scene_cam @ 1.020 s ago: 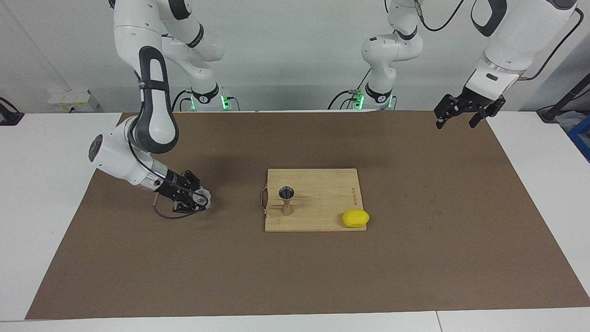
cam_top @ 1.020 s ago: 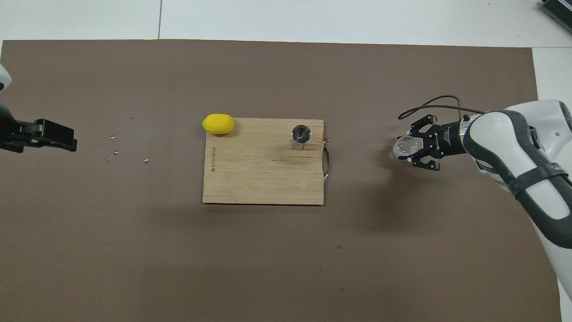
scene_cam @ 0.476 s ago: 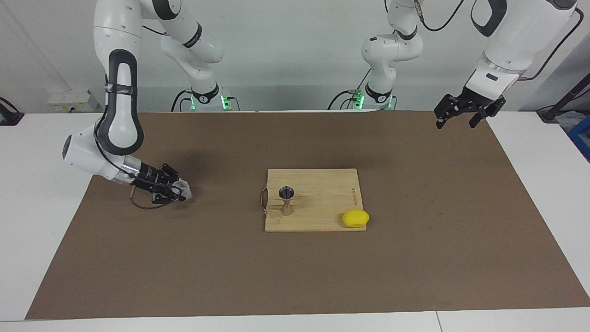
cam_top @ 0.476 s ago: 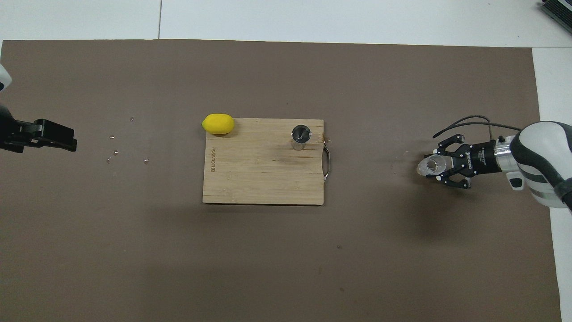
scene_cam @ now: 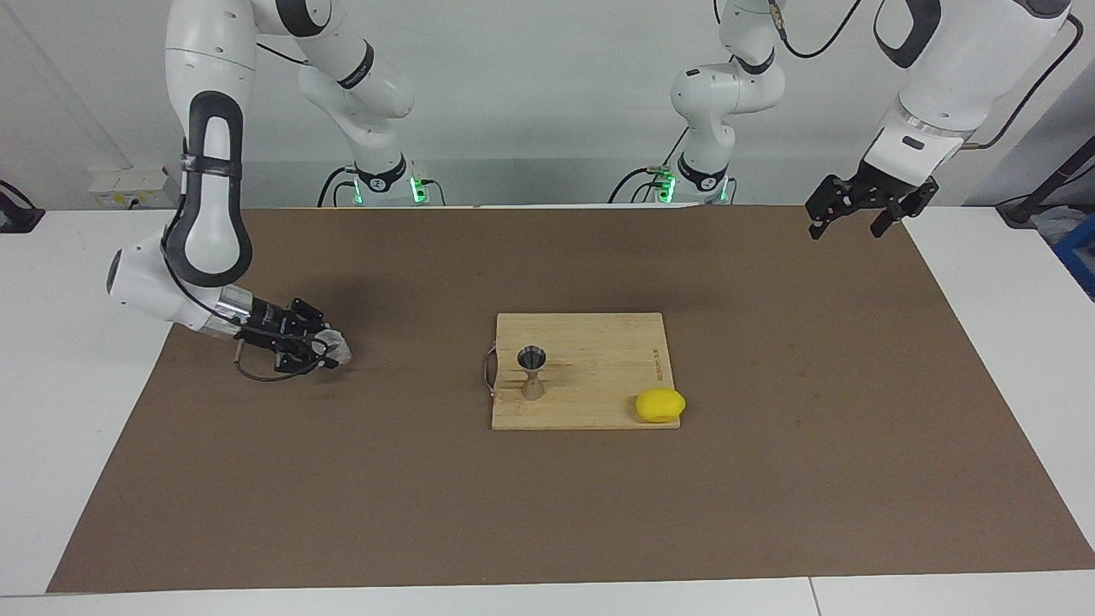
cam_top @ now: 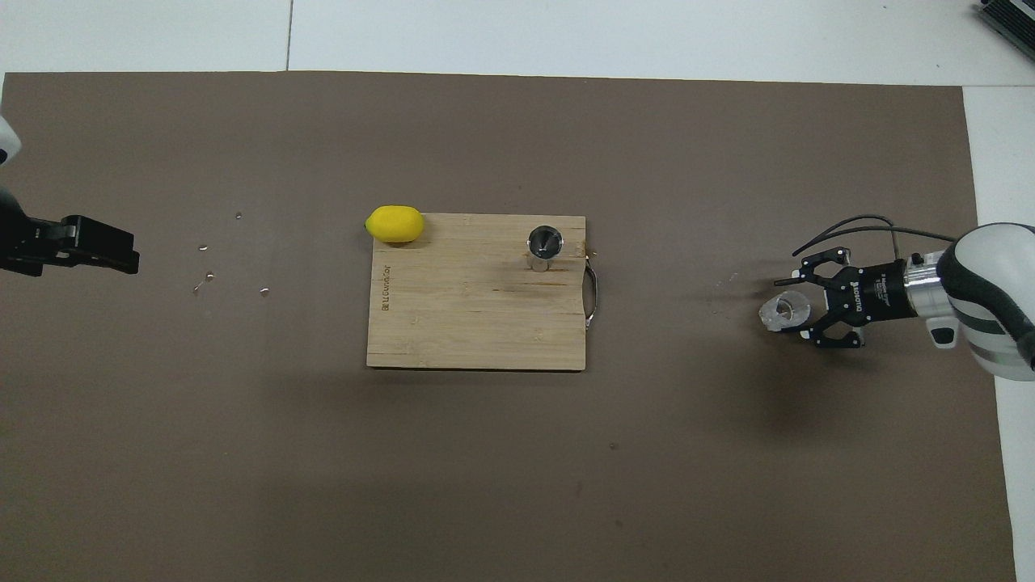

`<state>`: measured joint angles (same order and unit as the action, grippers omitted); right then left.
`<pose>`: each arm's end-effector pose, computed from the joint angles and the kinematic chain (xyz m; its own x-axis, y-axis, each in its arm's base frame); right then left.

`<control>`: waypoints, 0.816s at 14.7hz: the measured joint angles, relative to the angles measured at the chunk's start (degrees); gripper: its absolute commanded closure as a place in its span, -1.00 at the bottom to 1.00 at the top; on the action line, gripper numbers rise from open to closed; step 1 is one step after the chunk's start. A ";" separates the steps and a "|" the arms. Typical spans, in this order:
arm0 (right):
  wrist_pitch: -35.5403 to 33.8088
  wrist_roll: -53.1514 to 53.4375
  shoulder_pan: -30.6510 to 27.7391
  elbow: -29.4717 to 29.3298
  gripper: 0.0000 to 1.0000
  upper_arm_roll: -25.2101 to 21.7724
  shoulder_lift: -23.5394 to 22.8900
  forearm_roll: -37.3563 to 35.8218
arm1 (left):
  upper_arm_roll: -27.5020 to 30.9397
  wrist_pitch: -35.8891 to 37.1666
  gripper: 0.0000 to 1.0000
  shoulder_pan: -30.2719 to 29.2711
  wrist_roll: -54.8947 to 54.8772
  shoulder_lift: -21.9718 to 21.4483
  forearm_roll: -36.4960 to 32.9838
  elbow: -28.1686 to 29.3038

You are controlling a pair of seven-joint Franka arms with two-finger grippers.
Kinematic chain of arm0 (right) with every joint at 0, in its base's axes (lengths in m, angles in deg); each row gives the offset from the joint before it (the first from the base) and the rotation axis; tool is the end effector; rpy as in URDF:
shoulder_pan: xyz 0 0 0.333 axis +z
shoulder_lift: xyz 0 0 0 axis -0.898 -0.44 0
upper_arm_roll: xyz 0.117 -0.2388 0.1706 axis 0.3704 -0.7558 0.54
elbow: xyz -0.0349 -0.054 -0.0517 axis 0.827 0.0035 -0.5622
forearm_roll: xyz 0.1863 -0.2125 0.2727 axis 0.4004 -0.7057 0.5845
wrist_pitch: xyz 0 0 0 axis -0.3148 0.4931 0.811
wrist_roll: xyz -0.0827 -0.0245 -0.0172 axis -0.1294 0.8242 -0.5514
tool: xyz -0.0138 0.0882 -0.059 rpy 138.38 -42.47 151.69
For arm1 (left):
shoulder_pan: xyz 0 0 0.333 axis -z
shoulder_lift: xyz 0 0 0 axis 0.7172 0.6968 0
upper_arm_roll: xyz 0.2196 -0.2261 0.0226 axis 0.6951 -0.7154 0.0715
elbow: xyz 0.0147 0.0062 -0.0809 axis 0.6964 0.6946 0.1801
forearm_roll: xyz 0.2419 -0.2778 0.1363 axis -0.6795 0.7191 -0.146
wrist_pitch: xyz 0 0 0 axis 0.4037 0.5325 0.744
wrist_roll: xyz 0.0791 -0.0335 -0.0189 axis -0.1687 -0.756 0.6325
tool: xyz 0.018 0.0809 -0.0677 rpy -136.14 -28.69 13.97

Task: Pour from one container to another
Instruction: 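Lower the glass cup onto the table and open the right gripper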

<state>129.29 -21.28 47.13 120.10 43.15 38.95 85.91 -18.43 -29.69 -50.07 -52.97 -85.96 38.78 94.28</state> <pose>0.5543 -0.1089 0.2779 0.0595 -0.7534 -0.6548 -0.9975 -0.0707 -0.0093 0.5496 -0.0373 0.6232 0.9988 -0.0405 -0.0279 -0.0403 -0.9992 0.0078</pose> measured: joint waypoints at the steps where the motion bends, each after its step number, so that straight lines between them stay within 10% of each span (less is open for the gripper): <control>1: 0.00 0.00 0.04 0.00 -0.94 0.01 0.09 0.00 | 0.00 0.00 -1.00 0.00 0.00 0.00 0.00 0.00; 12: -0.02 -0.86 0.64 -0.04 -1.00 0.07 6.12 -7.13 | 0.00 0.00 -1.00 0.00 0.00 0.00 0.00 0.00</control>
<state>129.26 -22.14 47.77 120.05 43.22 45.07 78.79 -18.43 -29.69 -50.07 -52.97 -85.96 38.78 94.28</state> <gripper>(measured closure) 0.000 0.000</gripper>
